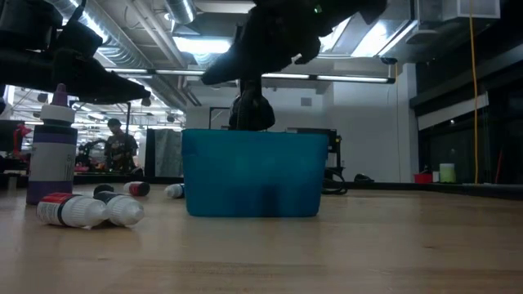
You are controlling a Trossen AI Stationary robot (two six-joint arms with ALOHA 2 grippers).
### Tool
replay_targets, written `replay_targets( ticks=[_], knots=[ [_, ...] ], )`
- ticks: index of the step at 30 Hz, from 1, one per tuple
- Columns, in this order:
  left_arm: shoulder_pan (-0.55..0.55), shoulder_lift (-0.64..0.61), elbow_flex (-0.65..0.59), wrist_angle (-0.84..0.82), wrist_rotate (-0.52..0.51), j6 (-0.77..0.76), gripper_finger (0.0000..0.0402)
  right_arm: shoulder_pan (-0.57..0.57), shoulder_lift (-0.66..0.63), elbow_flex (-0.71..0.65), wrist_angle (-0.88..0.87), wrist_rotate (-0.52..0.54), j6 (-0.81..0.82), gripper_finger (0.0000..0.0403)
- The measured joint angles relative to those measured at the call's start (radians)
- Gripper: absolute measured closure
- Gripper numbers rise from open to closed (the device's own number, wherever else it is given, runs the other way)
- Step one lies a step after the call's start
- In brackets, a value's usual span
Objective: Pick & Place food coloring
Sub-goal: Put the right blue small food coloring bottle into the bin
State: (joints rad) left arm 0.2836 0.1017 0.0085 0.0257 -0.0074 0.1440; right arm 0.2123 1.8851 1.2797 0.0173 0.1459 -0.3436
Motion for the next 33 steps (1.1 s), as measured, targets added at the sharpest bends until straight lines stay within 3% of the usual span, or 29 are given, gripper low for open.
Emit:
replay_targets(
  ticks=[6, 12, 17, 22, 25, 33],
  knots=[
    [0.0, 0.0, 0.0, 0.0, 0.0, 0.0, 0.0132, 0.014, -0.018, -0.01, -0.027, 0.031, 0.079, 0.0221],
    [0.0, 0.0, 0.0, 0.0, 0.0, 0.0, 0.0132, 0.031, -0.126, -0.108, 0.068, 0.358, 0.233, 0.0189],
    [0.0, 0.0, 0.0, -0.002, 0.0, 0.0, 0.0132, 0.027, -0.286, -0.258, 0.087, 0.472, 0.324, 0.0187],
    [0.0, 0.0, 0.0, 0.0, 0.0, 0.0, 0.0132, 0.043, -0.444, -0.484, 0.065, 0.446, 0.339, 0.0187],
    [0.0, 0.0, 0.0, -0.001, 0.0, 0.0, 0.0132, 0.057, -0.496, -0.611, 0.071, 0.378, 0.34, 0.0187],
    [0.0, 0.0, 0.0, 0.0, 0.0, 0.0, 0.0132, 0.047, -0.482, -0.757, 0.171, 0.277, 0.336, 0.0187]
  ],
)
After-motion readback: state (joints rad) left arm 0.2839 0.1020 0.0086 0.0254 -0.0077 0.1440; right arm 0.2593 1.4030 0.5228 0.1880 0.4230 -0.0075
